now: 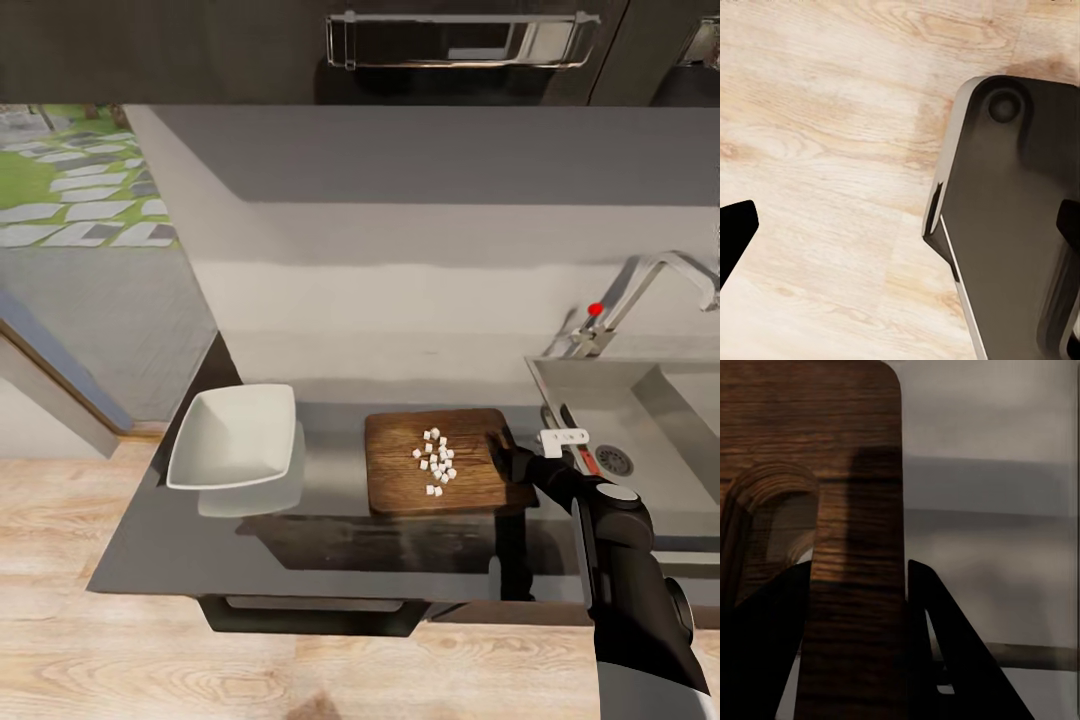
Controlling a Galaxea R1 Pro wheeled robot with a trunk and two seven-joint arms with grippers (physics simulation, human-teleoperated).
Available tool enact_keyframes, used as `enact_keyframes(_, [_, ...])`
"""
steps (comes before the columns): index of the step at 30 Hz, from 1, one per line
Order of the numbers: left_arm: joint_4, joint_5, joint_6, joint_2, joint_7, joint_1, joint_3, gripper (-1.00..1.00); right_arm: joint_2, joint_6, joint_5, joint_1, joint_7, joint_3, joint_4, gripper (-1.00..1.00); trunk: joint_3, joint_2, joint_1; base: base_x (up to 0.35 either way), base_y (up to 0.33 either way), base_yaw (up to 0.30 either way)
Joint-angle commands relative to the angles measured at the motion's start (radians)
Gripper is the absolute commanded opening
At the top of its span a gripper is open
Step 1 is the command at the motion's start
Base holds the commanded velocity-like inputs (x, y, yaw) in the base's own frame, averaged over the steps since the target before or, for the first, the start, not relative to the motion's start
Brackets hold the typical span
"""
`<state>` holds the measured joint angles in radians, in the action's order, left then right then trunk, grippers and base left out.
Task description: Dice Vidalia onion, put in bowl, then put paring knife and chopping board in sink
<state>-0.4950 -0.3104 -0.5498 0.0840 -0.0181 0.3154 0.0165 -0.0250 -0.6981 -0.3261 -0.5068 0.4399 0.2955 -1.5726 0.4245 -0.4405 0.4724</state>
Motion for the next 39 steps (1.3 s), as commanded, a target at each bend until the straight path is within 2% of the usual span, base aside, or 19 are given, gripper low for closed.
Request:
enact_keyframes(1, [-0.002,-0.003,-0.001,0.000,-0.002,0.001,0.002,1.00,-0.001,-0.004,-0.008,-0.001,0.010,0.002,-0.001,-1.00,0.000,-0.002,0.001,0.000,0.000,0.000])
enact_keyframes(7, [-0.001,-0.003,-0.001,0.000,-0.002,0.001,0.002,1.00,-0.001,-0.013,-0.008,-0.001,0.010,0.002,-0.001,-1.00,-0.010,-0.002,0.001,0.000,0.000,0.000])
enact_keyframes(13, [0.000,-0.003,-0.001,0.000,-0.002,0.001,0.002,1.00,0.000,-0.064,-0.010,-0.001,0.009,0.004,-0.001,-1.00,-0.019,-0.002,0.001,0.000,0.000,0.000])
enact_keyframes(34, [0.018,-0.003,-0.001,-0.001,-0.002,0.001,0.002,1.00,0.000,-0.068,-0.010,-0.001,0.008,0.005,-0.001,-1.00,-0.052,-0.002,0.001,0.000,0.001,0.000])
enact_keyframes(39, [0.018,-0.003,-0.001,-0.001,-0.002,0.001,0.002,1.00,0.000,-0.068,-0.010,-0.001,0.008,0.006,-0.002,-1.00,-0.060,-0.002,0.001,0.000,0.144,0.000])
